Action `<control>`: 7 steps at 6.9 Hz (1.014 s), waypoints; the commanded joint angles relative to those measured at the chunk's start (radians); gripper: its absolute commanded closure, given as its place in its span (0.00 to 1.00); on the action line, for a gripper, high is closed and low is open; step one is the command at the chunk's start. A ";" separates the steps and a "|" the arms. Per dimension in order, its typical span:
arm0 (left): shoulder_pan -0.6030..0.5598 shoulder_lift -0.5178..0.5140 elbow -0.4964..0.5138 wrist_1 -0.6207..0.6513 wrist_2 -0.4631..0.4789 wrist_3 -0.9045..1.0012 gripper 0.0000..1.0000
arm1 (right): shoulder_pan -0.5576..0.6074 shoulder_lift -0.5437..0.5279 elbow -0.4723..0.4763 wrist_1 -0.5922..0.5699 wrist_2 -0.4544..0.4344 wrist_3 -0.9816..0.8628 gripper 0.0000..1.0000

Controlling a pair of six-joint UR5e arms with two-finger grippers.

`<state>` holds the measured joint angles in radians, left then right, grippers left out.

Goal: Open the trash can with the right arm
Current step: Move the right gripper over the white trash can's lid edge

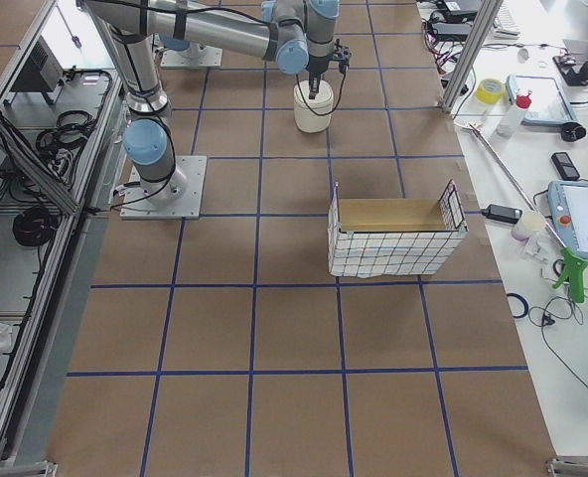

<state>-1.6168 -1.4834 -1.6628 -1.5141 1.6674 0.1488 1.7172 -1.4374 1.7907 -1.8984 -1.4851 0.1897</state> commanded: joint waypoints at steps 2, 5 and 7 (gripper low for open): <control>0.000 0.000 0.000 0.000 0.000 0.000 0.00 | 0.033 0.034 0.001 -0.059 0.002 0.005 1.00; 0.000 0.000 0.000 0.000 0.000 0.000 0.00 | 0.035 0.051 0.001 -0.071 0.002 0.005 1.00; 0.000 0.000 0.000 0.000 0.000 0.000 0.00 | 0.035 0.064 0.003 -0.083 0.008 0.005 1.00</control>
<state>-1.6168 -1.4833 -1.6628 -1.5140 1.6674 0.1488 1.7517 -1.3816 1.7926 -1.9762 -1.4812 0.1948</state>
